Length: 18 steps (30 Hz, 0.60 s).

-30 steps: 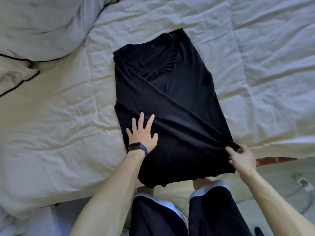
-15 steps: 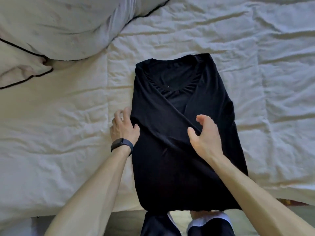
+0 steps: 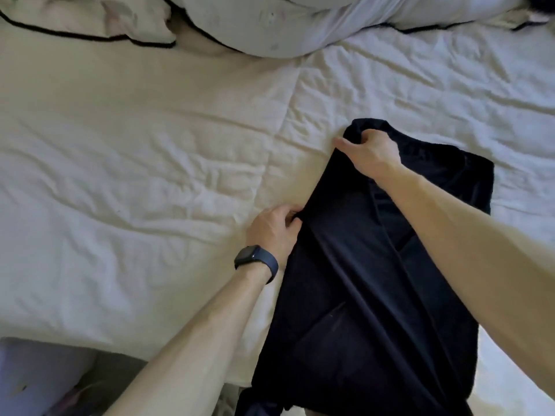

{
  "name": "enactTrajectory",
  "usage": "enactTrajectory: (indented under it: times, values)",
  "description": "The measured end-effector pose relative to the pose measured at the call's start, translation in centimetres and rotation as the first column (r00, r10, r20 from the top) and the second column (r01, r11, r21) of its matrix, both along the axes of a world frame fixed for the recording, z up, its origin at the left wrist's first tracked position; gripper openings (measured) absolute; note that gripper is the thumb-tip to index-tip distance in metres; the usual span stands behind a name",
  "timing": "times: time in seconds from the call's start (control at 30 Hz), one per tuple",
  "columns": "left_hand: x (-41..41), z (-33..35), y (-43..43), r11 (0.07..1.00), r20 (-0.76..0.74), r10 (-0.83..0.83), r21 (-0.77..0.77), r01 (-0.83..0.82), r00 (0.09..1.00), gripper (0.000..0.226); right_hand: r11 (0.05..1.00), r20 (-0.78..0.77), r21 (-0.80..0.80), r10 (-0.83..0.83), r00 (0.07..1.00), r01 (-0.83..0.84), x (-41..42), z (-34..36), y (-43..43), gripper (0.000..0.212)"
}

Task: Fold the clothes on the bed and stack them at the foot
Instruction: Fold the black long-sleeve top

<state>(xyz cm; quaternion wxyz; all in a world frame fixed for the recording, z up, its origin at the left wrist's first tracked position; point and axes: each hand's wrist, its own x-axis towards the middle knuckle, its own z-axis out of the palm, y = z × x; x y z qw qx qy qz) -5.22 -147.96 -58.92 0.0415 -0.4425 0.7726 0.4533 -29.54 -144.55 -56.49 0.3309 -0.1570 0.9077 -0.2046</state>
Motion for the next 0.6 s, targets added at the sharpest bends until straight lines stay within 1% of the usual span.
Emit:
enactTrajectory:
  times: [0.07, 0.13, 0.17, 0.2, 0.23, 0.3, 0.37, 0.4, 0.43, 0.47, 0.5, 0.53, 0.57, 0.6]
  values:
    - [0.0, -0.3, -0.4, 0.988, -0.034, 0.130, 0.090, -0.126, 0.991, 0.026, 0.999, 0.043, -0.004, -0.043, 0.998, 0.043, -0.7, -0.2, -1.5, 0.038]
    - [0.1, -0.6, -0.9, 0.962, -0.045, 0.245, 0.140, -0.236, 0.969, 0.026, 0.988, 0.125, -0.076, -0.127, 0.984, 0.137, -1.3, -0.4, -2.7, 0.029]
    - [0.2, -0.7, -1.2, 0.953, -0.037, 0.270, 0.154, -0.261, 0.962, 0.026, 0.977, 0.157, -0.110, -0.163, 0.974, 0.181, -1.4, -0.5, -3.1, 0.032]
    - [0.3, -0.8, -1.6, 0.950, -0.024, 0.270, 0.169, -0.262, 0.963, 0.027, 0.972, 0.169, -0.130, -0.172, 0.970, 0.195, -1.4, -0.6, -3.4, 0.038]
    - [0.4, -0.7, -1.9, 0.953, -0.011, 0.249, 0.182, -0.243, 0.969, 0.027, 0.976, 0.158, -0.132, -0.151, 0.976, 0.172, -1.3, -0.7, -3.6, 0.040]
    - [0.2, -0.5, -2.5, 0.962, 0.010, 0.193, 0.197, -0.191, 0.981, 0.027, 0.986, 0.119, -0.116, -0.109, 0.987, 0.123, -1.0, -0.8, -3.4, 0.038]
    - [-0.5, 0.4, -2.7, 0.966, 0.027, 0.168, 0.193, -0.170, 0.985, 0.030, 0.981, 0.072, -0.133, -0.133, 0.988, 0.142, -0.5, -0.4, -2.9, 0.032]
    - [-0.9, 0.8, -2.5, 0.980, 0.039, 0.141, 0.137, -0.145, 0.989, 0.033, 0.974, 0.047, -0.152, -0.162, 0.986, 0.167, -0.1, 0.1, -2.5, 0.030]
    - [-1.2, 1.2, -2.3, 0.995, 0.048, 0.094, 0.030, -0.096, 0.994, 0.041, 0.965, 0.016, -0.181, -0.190, 0.982, 0.190, 0.5, 0.7, -1.9, 0.030]
    - [-1.5, 1.5, -1.7, 0.994, 0.038, 0.035, -0.106, -0.030, 0.999, 0.050, 0.953, -0.022, -0.220, -0.218, 0.976, 0.208, 1.3, 1.2, -0.9, 0.031]
    - [-2.0, 1.8, -1.0, 0.968, 0.005, -0.044, -0.245, 0.044, 0.999, 0.058, 0.939, -0.067, -0.265, -0.242, 0.968, 0.217, 2.4, 1.7, 0.4, 0.032]
    - [-2.7, 2.1, -0.1, 0.918, -0.027, -0.152, -0.375, 0.131, 0.988, 0.062, 0.930, -0.123, -0.302, -0.258, 0.958, 0.212, 3.8, 2.1, 2.4, 0.032]
    - [-3.5, 2.3, 1.0, 0.848, -0.041, -0.283, -0.477, 0.230, 0.958, 0.063, 0.930, -0.191, -0.312, -0.262, 0.946, 0.194, 5.5, 2.3, 4.7, 0.031]
    - [-4.3, 2.1, 2.1, 0.768, -0.021, -0.418, -0.543, 0.341, 0.908, 0.064, 0.938, -0.260, -0.298, -0.257, 0.931, 0.176, 7.3, 2.3, 7.3, 0.032]
